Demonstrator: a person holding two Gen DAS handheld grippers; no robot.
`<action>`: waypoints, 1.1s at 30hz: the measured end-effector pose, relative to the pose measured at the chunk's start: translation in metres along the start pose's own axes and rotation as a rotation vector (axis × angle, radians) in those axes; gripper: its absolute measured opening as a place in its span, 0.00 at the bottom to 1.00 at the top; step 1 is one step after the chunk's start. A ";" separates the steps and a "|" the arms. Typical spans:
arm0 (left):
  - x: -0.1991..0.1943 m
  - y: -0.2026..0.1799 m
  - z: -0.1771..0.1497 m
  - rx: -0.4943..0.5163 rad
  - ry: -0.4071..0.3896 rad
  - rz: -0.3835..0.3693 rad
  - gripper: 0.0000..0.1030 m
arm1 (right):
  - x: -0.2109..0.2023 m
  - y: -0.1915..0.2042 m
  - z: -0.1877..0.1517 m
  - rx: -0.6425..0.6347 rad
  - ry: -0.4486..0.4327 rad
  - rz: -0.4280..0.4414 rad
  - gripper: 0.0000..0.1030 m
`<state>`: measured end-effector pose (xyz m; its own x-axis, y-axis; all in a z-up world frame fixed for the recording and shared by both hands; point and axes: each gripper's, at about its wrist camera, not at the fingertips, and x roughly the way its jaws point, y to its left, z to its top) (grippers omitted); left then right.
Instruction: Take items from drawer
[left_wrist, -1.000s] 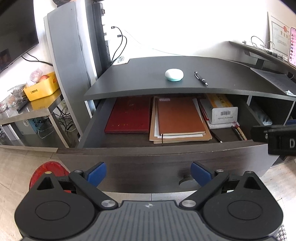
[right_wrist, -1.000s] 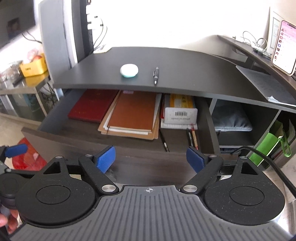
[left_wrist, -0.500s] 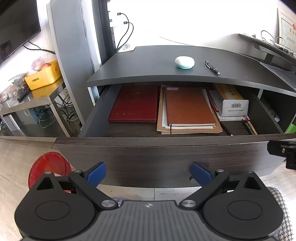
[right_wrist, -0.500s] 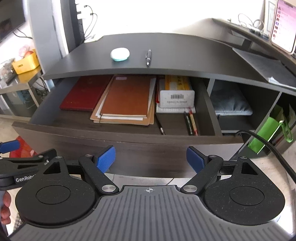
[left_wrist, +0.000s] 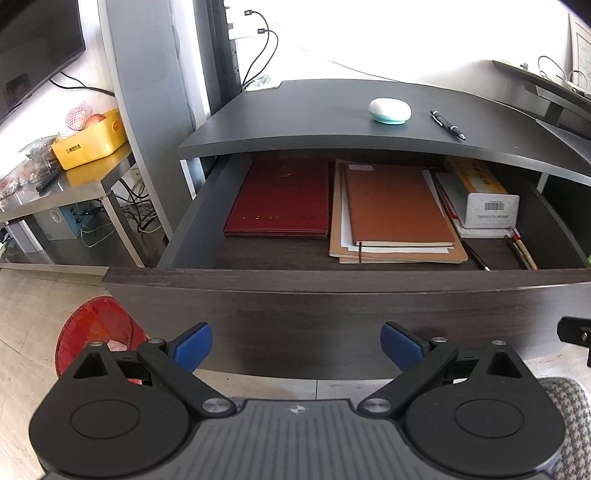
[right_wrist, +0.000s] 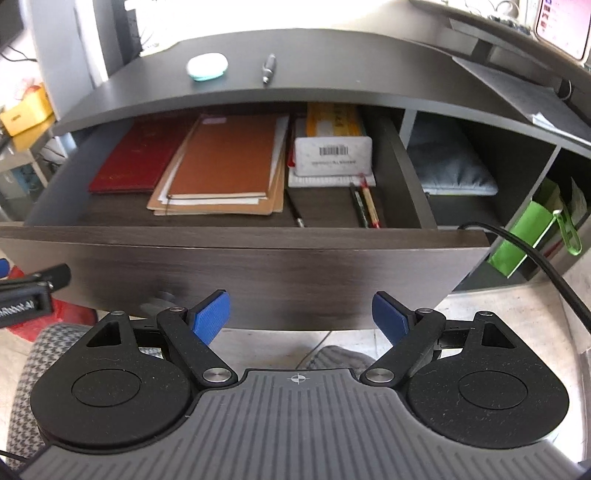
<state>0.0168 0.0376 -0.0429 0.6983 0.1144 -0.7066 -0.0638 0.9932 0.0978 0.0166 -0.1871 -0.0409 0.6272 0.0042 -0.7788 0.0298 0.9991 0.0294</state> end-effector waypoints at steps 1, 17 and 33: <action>0.002 0.000 0.000 0.002 0.001 0.000 0.96 | 0.004 -0.002 0.000 0.001 0.004 -0.003 0.85; 0.026 -0.002 0.006 0.011 0.021 0.014 0.95 | 0.030 -0.004 0.011 0.013 0.023 -0.011 0.85; 0.029 -0.005 0.010 0.023 0.033 0.005 0.96 | 0.041 -0.002 0.017 0.028 0.030 0.000 0.85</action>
<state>0.0445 0.0358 -0.0571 0.6740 0.1205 -0.7289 -0.0503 0.9918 0.1175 0.0556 -0.1901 -0.0626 0.6039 0.0055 -0.7970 0.0522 0.9976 0.0465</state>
